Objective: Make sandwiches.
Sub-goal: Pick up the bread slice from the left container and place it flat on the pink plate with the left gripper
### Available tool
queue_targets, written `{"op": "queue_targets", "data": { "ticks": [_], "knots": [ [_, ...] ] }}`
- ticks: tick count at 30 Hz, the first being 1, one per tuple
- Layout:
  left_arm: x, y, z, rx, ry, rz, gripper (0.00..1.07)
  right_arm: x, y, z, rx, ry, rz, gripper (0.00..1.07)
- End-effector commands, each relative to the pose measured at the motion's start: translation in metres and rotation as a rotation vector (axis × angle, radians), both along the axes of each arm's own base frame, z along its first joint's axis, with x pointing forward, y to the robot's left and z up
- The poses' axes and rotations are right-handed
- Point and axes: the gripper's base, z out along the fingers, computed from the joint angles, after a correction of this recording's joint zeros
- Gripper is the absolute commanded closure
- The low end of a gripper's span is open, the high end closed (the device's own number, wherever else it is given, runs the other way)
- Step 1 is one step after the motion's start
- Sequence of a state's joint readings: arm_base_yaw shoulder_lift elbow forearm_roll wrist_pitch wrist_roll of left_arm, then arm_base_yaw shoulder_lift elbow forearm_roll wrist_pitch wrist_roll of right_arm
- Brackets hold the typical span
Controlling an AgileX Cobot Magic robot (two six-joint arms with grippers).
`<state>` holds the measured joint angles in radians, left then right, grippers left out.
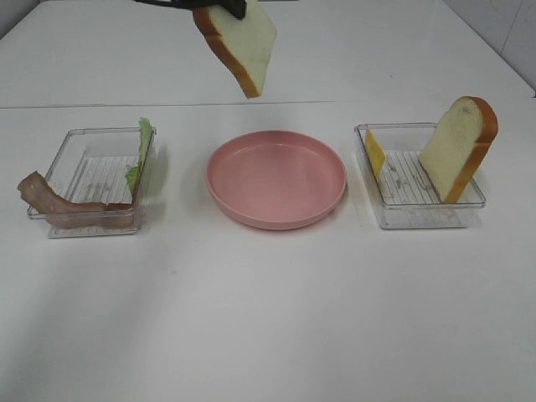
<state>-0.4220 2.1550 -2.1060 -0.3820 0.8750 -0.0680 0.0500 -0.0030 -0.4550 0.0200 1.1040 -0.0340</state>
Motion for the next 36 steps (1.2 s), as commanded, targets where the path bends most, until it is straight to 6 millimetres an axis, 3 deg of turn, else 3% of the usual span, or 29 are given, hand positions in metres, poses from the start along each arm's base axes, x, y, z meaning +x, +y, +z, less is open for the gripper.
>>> {"op": "queue_targets", "data": {
  "ticks": [1, 2, 3, 9, 21, 30, 36],
  "knots": [
    [0.000, -0.022, -0.018, -0.034, 0.029, -0.020, 1.07, -0.004, 0.000, -0.001, 0.000, -0.036, 0.005, 0.27],
    [0.000, -0.022, -0.018, -0.034, 0.029, -0.020, 1.07, -0.004, 0.000, -0.001, 0.000, -0.036, 0.005, 0.27],
    [0.001, -0.031, -0.032, -0.043, 0.057, -0.029, 1.07, -0.004, 0.000, -0.001, 0.000, -0.036, 0.005, 0.27],
    [0.004, -0.048, -0.068, -0.115, 0.171, -0.029, 1.07, -0.004, 0.000, -0.001, 0.000, -0.036, 0.005, 0.27],
    [0.009, -0.055, -0.130, -0.112, 0.346, 0.006, 1.07, -0.004, 0.000, -0.001, 0.000, -0.036, 0.005, 0.27],
    [0.012, -0.055, -0.162, -0.086, 0.394, 0.024, 1.07, -0.004, 0.000, -0.001, 0.000, -0.036, 0.005, 0.27],
    [0.013, -0.055, -0.169, -0.069, 0.400, 0.024, 1.03, -0.004, 0.000, -0.001, 0.000, -0.036, 0.005, 0.27]
  ]
}}
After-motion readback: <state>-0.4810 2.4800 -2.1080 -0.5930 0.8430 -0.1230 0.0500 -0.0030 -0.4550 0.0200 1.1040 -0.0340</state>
